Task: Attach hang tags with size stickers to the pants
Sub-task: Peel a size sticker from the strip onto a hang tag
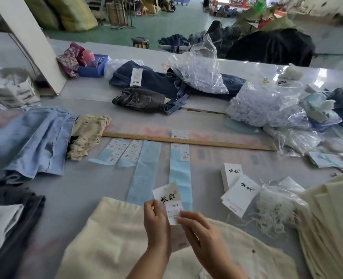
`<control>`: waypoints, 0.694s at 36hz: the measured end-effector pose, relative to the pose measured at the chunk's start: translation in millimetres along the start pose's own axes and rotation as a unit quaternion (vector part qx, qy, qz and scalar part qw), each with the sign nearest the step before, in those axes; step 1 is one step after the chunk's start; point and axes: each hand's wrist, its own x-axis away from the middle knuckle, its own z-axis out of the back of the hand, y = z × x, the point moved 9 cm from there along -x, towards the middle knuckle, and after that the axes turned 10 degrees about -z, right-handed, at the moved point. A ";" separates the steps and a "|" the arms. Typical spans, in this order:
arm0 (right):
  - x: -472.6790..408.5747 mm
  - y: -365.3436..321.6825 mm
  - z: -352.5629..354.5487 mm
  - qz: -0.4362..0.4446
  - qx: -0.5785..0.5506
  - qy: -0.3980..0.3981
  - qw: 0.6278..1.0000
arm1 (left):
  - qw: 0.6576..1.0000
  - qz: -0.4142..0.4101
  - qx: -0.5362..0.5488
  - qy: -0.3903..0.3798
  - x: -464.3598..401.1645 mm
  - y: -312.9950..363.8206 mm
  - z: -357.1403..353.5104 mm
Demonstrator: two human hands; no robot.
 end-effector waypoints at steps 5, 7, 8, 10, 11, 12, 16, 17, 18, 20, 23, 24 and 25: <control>18.5 -0.3 4.4 0.033 0.064 -0.024 0.997 | 0.995 0.072 0.067 -0.024 15.8 -9.2 -0.6; 23.5 0.3 6.1 0.043 0.086 -0.029 0.995 | 0.994 0.073 0.073 -0.035 19.2 -7.9 -0.9; 24.6 0.4 7.5 0.044 0.094 -0.029 0.994 | 0.994 0.075 0.073 -0.039 20.8 -6.9 -0.8; 26.4 1.0 9.7 0.042 0.102 -0.029 0.994 | 0.992 0.080 0.079 -0.048 24.6 -4.7 -1.2; 27.7 1.1 10.0 0.041 0.106 -0.029 0.993 | 0.992 0.082 0.083 -0.052 26.4 -4.0 -1.4; 29.2 1.3 10.4 0.041 0.110 -0.029 0.993 | 0.991 0.085 0.083 -0.056 28.4 -3.2 -1.4; 35.2 3.8 10.6 0.039 0.118 -0.031 0.992 | 0.980 0.126 0.120 -0.094 40.2 -2.3 -3.1; 36.3 4.9 10.4 0.039 0.123 -0.032 0.991 | 0.974 0.141 0.134 -0.119 44.7 -2.7 -6.0; 37.9 6.2 9.8 0.039 0.128 -0.033 0.990 | 0.968 0.151 0.137 -0.148 49.7 -2.9 -9.3; 41.2 8.0 9.7 0.043 0.132 -0.034 0.990 | 0.963 0.150 0.108 -0.194 58.3 -5.4 -14.5; 49.9 7.8 8.6 0.087 0.174 -0.031 0.980 | 0.965 0.161 0.082 -0.192 65.6 -16.8 -14.0; 53.5 9.0 9.7 0.092 0.198 -0.025 0.976 | 0.961 0.183 0.088 -0.186 67.6 -22.8 -13.2; 58.4 13.3 11.2 0.088 0.219 -0.020 0.971 | 0.954 0.217 0.101 -0.179 70.6 -29.3 -12.8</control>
